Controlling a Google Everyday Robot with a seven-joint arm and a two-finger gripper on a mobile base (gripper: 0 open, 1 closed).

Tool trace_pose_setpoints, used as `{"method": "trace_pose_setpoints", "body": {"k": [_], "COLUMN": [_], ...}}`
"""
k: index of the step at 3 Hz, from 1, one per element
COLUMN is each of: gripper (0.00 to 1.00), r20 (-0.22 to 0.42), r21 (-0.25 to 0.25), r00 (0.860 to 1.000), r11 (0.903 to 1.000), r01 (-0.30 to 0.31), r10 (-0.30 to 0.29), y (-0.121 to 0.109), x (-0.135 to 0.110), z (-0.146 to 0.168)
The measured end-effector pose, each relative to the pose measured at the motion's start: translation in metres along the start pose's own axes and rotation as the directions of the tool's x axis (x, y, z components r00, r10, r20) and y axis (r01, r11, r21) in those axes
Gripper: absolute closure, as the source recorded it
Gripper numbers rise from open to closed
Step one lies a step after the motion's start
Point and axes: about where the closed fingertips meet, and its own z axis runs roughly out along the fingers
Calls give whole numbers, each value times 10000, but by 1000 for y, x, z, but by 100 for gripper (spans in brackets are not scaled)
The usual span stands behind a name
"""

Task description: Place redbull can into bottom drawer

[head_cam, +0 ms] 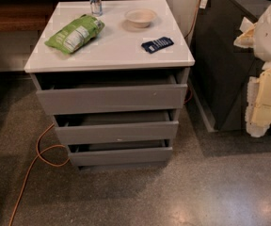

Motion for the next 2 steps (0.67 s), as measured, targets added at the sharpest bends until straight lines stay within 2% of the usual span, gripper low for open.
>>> {"method": "trace_pose_setpoints", "body": {"k": [1, 2], "gripper": [0, 0], "r20": [7, 316], "r21": [16, 151], "r00": [10000, 9994], "r11": [10000, 9998], "r01": [3, 141], "r10": [-3, -146], "y": [0, -2], "x": [0, 0], "z": [0, 10]}}
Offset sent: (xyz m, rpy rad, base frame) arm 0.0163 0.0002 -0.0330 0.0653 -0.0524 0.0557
